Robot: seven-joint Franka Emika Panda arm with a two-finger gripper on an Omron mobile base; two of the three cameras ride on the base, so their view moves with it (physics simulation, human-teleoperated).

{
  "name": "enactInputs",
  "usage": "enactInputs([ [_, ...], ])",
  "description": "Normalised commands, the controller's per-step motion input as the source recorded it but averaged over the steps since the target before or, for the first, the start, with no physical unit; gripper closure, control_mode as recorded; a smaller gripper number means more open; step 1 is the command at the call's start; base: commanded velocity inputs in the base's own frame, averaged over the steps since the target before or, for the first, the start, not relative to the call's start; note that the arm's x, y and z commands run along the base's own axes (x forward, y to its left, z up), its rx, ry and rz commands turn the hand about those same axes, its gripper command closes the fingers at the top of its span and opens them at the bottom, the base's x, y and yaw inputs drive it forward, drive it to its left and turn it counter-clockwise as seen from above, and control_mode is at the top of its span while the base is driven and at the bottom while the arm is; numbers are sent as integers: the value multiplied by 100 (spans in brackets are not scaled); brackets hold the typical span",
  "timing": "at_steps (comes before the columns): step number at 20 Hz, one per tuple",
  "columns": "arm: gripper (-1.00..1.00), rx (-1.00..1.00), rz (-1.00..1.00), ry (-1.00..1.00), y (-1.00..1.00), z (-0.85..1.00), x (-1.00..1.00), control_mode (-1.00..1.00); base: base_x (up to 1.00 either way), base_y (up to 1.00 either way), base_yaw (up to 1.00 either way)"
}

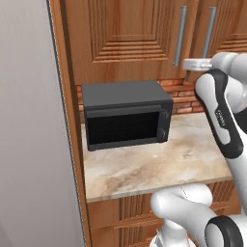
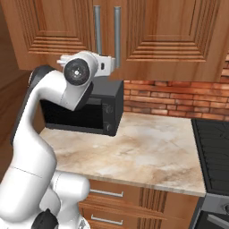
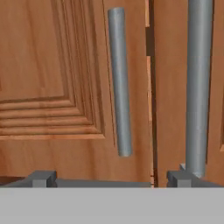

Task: The dining table condiment station is running low on ketchup. Refill the condiment station by opening the cabinet and taking the ketchup from the cabinet and placing it on the dining table.

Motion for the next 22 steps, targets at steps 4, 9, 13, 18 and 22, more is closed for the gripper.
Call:
enactInputs([
  [4, -100, -17, 0, -8, 0, 0, 26, -100, 0, 0, 0],
  [9, -100, -19, 0, -21, 4, 1, 27, -100, 0, 0, 0],
  [13, -100, -7, 0, -34, 19, 2, 25, -100, 0, 0, 0],
  [18, -100, 0, 0, -27, 7, 1, 29, -100, 0, 0, 0],
  [22, -100, 2, 0, -6, 0, 17, 24, -100, 0, 0, 0],
])
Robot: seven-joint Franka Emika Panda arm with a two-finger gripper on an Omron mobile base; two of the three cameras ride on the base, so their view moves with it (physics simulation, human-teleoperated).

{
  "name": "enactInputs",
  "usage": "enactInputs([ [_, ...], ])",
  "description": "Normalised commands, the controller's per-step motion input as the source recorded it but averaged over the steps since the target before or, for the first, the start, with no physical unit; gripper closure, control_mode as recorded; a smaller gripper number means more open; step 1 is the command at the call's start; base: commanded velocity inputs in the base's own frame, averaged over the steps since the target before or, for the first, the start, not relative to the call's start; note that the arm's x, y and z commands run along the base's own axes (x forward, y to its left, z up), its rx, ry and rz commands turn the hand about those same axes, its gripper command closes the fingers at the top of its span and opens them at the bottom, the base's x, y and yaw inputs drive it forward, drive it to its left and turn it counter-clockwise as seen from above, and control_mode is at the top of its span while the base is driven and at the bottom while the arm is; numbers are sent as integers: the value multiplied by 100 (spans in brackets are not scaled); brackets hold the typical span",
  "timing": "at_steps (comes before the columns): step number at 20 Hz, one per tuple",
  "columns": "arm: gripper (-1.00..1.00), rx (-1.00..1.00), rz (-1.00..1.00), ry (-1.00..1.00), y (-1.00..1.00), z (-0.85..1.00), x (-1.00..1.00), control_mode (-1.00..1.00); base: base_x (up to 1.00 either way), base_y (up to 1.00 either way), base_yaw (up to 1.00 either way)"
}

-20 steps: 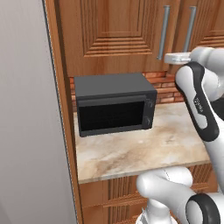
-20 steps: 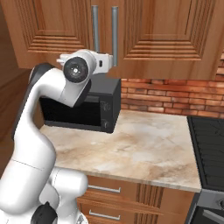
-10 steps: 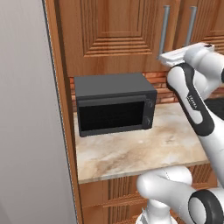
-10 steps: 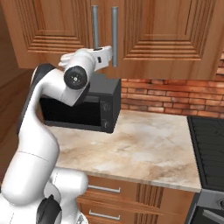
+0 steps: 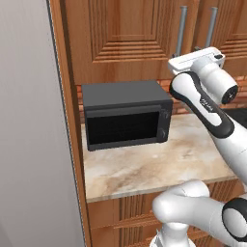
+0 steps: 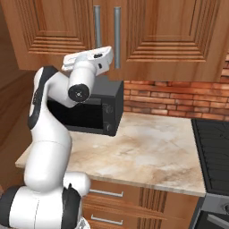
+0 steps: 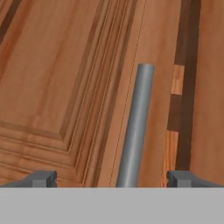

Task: The dining table condiment station is running low on ketchup. Refill the condiment station by opening the cabinet and taking the ketchup from the cabinet and placing it on the dining table.

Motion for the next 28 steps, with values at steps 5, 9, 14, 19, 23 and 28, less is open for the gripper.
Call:
enactInputs([
  [5, -100, 6, 0, 0, -4, 33, 27, -100, 0, 0, 0],
  [9, -100, 7, 0, 0, -16, 41, 11, -100, 0, 0, 0],
  [14, -100, 7, 0, 0, -15, 27, 3, -100, 0, 0, 0],
  [19, -100, 7, 0, 10, 0, 11, 21, -100, 0, 0, 0],
  [23, -100, 2, 3, 10, 0, 8, 18, -100, 0, 0, 0],
  [28, -100, 3, 10, 11, 0, 3, 15, -100, 0, 0, 0],
])
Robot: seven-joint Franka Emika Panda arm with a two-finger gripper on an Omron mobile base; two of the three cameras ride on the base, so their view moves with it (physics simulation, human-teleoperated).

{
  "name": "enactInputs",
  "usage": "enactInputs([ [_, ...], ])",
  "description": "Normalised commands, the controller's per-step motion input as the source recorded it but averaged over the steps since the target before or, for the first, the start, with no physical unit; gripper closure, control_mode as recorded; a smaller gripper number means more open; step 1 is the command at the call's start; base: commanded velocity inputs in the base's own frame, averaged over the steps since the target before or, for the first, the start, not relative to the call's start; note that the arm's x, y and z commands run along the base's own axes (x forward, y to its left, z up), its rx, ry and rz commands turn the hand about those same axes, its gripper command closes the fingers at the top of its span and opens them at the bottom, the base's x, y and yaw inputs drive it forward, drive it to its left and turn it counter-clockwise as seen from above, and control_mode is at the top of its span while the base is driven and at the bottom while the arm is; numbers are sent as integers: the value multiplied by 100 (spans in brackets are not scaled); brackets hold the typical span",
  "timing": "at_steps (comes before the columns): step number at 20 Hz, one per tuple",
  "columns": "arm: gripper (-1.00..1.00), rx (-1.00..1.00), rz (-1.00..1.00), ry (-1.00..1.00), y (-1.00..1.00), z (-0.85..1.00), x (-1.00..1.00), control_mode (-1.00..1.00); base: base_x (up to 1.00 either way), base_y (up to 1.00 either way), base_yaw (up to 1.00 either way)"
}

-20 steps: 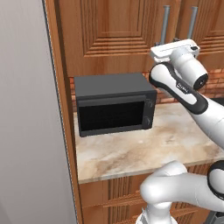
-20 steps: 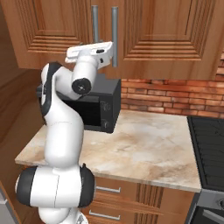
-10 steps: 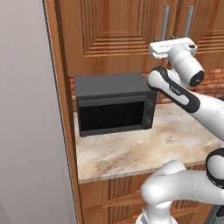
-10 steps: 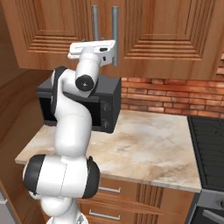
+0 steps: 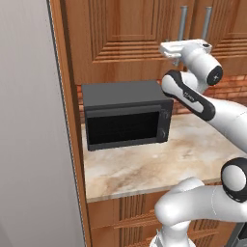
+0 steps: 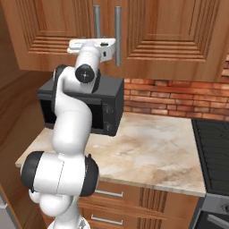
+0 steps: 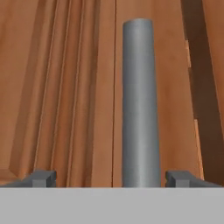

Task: The dining table condiment station is running low on ketchup. Refill the condiment station by opening the cabinet and taking the ketchup from the cabinet and placing it on the dining table.

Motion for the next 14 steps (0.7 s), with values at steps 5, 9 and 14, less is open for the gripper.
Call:
enactInputs([
  [5, 100, 2, 8, 12, 0, 0, 13, -100, 0, 0, 0],
  [9, 100, 1, 8, 14, 0, 0, 15, -100, 0, 0, 0],
  [14, 100, 1, 11, 22, 0, -2, 18, -100, 0, 0, 0],
])
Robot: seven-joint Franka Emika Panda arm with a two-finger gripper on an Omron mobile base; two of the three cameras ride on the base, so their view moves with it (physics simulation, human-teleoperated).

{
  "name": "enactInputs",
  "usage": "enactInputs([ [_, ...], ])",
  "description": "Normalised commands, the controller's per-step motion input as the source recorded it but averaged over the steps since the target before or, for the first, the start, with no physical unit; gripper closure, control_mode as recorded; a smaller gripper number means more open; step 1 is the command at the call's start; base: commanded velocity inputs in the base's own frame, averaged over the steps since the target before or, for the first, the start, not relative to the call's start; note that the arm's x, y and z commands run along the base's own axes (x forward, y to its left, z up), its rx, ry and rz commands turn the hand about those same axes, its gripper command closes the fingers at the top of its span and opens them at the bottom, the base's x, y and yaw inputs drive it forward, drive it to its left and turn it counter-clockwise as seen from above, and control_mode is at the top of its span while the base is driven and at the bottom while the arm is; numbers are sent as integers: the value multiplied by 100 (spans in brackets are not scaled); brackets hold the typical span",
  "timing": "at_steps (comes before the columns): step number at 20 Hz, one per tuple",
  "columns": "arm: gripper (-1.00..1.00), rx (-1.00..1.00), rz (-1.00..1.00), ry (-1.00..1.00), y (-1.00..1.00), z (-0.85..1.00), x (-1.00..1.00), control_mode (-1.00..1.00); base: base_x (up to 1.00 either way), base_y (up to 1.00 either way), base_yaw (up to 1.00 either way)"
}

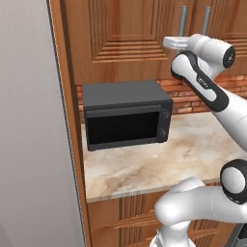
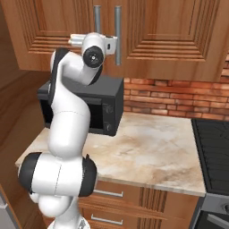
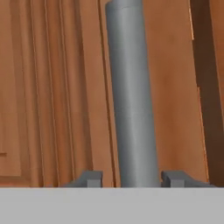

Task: The dining table condiment station is running low on ketchup. Refill the condiment station by opening the cabinet and taking the ketchup from the cabinet and placing it on the dining table.

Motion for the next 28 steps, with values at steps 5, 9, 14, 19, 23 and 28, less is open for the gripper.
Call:
enactInputs([
  [5, 100, 3, 9, 16, 2, -4, -15, -100, 0, 0, 0],
  [9, 100, 6, 0, 6, 37, 0, -91, -100, 0, 0, 0],
  [14, 100, 3, 2, 8, 71, 0, -100, -100, 0, 0, 0],
  [19, 100, 3, 6, 17, 91, 0, -97, -100, 0, 0, 0],
  [23, 100, 2, 10, 24, 100, 0, -82, -100, 0, 0, 0],
  [28, -100, 0, 11, 21, 93, -11, -63, -100, 0, 0, 0],
])
